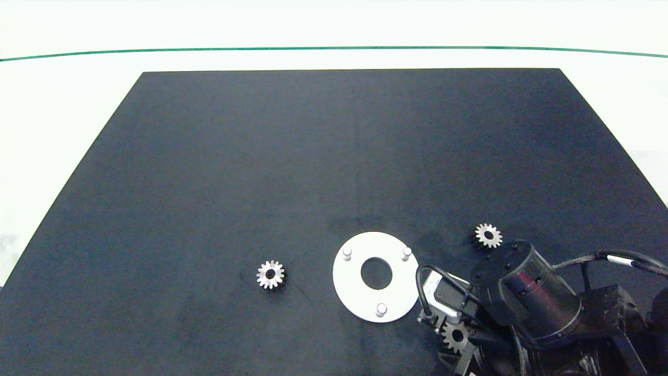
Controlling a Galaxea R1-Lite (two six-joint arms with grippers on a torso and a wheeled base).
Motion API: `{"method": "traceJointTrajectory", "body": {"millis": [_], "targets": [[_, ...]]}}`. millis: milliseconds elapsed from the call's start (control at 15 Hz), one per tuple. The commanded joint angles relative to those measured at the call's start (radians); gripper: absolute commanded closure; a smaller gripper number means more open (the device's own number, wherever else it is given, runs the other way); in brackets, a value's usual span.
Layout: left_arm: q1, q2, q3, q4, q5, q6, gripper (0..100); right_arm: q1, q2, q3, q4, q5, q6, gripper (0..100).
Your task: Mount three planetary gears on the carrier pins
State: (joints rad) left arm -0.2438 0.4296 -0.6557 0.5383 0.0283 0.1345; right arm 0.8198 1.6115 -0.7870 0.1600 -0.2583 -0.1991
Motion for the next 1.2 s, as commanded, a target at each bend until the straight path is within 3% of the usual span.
{"method": "traceJointTrajectory", "body": {"millis": [67,800,1200], "targets": [[0.000,0.001,-0.001,0.003,-0.001,0.001,0,-0.002,-0.001,0.000,0.000,-0.001,-0.002,55],[-0.002,0.014,0.002,-0.001,-0.004,0.001,0,-0.016,-0.015,-0.001,-0.011,-0.004,-0.008,78],[-0.002,0.028,0.007,-0.006,-0.004,0.002,0,0.087,-0.082,-0.040,-0.014,-0.027,-0.006,78]]}}
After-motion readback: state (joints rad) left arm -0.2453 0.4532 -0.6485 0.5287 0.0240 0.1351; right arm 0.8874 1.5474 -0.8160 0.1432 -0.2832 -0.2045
